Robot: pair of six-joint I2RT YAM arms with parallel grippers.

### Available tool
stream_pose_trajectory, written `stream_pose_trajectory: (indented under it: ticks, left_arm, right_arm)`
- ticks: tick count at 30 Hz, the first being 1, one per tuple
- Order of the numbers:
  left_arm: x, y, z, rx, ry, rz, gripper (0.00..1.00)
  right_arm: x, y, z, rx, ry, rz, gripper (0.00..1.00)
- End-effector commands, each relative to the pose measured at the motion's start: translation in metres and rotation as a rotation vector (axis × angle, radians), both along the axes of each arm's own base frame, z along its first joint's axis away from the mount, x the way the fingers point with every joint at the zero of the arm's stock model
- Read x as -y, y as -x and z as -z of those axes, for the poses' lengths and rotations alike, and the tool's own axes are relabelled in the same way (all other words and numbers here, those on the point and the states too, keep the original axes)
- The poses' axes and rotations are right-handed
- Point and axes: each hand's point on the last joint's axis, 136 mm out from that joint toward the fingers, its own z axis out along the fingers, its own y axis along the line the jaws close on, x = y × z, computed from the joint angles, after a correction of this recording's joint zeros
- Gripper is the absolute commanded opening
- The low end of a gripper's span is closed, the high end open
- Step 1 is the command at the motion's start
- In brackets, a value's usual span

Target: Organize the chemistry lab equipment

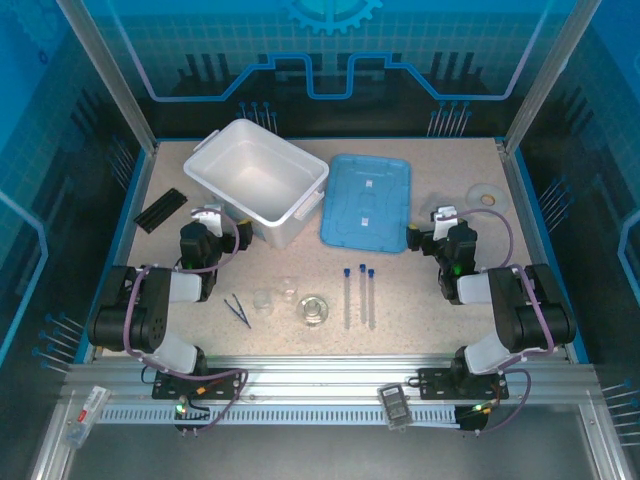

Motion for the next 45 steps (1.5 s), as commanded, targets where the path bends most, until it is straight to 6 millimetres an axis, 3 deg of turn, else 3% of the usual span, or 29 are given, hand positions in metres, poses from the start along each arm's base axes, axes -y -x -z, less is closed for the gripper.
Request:
stream_pose_trajectory:
  ticks: [1, 4, 10, 15, 21, 24, 28, 35, 40, 45]
  left_arm:
    - [-0.001, 0.000, -0.004, 0.014, -0.017, -0.011, 0.99]
    - [0.005, 0.003, -0.015, 0.031, -0.073, -0.020, 1.00]
    - [-0.018, 0.028, -0.050, 0.047, -0.147, -0.256, 1.00]
    - [-0.018, 0.053, -0.074, 0.073, -0.151, -0.343, 0.99]
    - [-0.027, 0.083, -0.085, 0.035, -0.021, -0.415, 0.99]
    - [-0.028, 0.096, -0.085, -0.013, 0.055, -0.441, 1.00]
    - [-0.008, 0.105, -0.090, -0.039, 0.089, -0.354, 1.00]
    - [0.034, 0.124, -0.117, -0.016, 0.098, -0.149, 0.99]
    - [0.066, 0.127, -0.128, -0.042, 0.118, -0.022, 0.86]
    - [0.107, 0.126, -0.128, -0.075, 0.089, 0.120, 0.72]
  right_arm:
    - [0.004, -0.002, -0.012, 0.058, -0.021, 0.017, 1.00]
    - [0.014, 0.003, -0.020, 0.090, -0.015, 0.085, 1.00]
    - [0.042, 0.017, -0.057, 0.108, -0.013, 0.264, 1.00]
    - [0.054, 0.027, -0.085, 0.090, -0.059, 0.373, 1.00]
    - [0.060, 0.043, -0.087, -0.105, -0.208, 0.571, 1.00]
    - [0.042, 0.046, -0.089, -0.181, -0.224, 0.530, 1.00]
    - [-0.009, 0.049, -0.089, -0.218, -0.209, 0.306, 1.00]
    - [-0.077, 0.067, -0.073, -0.380, -0.126, 0.118, 0.96]
    - [-0.112, 0.080, -0.050, -0.498, -0.072, 0.038, 0.92]
    - [-0.134, 0.096, -0.020, -0.599, -0.018, 0.000, 0.77]
